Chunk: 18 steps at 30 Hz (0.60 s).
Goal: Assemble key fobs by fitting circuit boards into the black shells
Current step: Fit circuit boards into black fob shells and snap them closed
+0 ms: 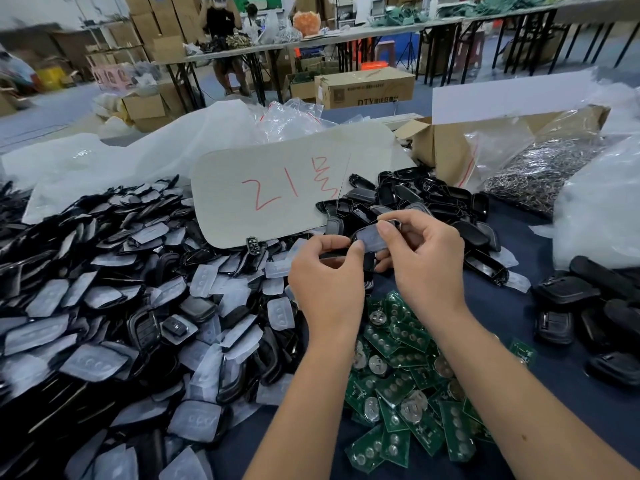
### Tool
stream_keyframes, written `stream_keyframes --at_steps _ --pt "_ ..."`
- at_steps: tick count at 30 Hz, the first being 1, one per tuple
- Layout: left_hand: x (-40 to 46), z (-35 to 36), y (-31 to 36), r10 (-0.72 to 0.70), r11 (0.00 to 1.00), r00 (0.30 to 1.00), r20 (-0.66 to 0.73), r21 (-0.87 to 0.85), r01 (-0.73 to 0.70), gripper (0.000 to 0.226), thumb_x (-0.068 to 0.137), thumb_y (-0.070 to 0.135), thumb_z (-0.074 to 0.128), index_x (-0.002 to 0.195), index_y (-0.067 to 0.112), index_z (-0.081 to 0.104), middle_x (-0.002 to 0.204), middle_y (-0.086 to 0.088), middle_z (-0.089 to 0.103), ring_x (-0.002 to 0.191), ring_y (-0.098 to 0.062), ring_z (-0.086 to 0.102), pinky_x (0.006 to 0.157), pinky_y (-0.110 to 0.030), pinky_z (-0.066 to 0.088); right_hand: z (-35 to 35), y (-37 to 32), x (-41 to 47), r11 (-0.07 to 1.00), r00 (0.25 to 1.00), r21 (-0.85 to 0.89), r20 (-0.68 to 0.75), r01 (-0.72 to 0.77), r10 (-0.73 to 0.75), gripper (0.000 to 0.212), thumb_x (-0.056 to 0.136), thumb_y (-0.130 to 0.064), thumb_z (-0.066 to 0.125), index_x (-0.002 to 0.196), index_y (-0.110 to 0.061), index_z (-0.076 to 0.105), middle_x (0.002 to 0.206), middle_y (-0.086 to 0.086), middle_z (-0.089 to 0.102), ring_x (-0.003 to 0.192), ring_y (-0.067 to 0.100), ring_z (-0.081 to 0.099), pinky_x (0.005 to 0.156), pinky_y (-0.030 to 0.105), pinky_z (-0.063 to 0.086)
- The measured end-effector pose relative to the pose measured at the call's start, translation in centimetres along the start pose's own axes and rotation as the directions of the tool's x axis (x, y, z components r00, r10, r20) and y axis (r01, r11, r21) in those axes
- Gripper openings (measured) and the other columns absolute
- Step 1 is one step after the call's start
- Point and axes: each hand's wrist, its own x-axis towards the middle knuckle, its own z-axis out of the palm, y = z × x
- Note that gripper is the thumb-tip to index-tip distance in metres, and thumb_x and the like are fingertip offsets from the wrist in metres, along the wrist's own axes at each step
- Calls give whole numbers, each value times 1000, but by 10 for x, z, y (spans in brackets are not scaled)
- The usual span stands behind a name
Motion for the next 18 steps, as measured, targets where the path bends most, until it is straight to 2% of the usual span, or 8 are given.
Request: stream_keyframes --at_steps 3,5,7,9,16,18 --pt "-2 2 2 -60 997 998 -8 -44 60 11 84 23 84 85 25 73 77 9 74 70 -8 71 73 -40 64 0 -2 -2 999 1000 -30 0 31 -31 7 98 -10 69 97 -14 75 67 1 71 51 18 69 53 26 56" --pt "-4 5 4 -104 990 994 -13 -95 102 15 83 18 85 88 24 72 77 16 73 68 -4 69 71 -35 63 1 -3 -3 997 999 -50 1 52 -52 7 98 -11 70 97 -15 75 66 -2 70 51 16 68 55 29 59" --pt "-6 6 4 -105 990 994 -27 -102 102 17 83 17 84 89 23 69 74 23 70 63 1 65 62 -24 58 1 -4 -4 996 997 -62 -3 72 -72 7 98 -11 70 97 -16 75 65 -5 70 51 15 68 56 29 59" --pt "-8 7 4 -95 991 995 -19 -94 93 14 85 17 83 86 22 71 70 24 69 58 2 64 54 -15 50 2 -4 -4 993 996 -75 -10 87 -88 7 98 -11 70 97 -16 75 67 -7 70 52 13 69 56 27 59" --pt "-7 8 6 -168 969 986 -15 -184 163 10 86 22 83 82 18 75 70 6 74 62 -6 68 60 -23 57 3 -4 -5 992 996 -87 -6 90 -91 9 98 -9 68 97 -15 75 70 -6 71 55 10 70 55 20 56" --pt "-6 8 6 -176 964 984 -31 -210 165 13 86 21 83 81 16 72 73 1 74 67 -12 69 65 -30 59 4 -5 -6 994 996 -67 13 84 -84 9 99 -9 68 98 -14 75 72 -4 72 56 11 70 55 22 57"
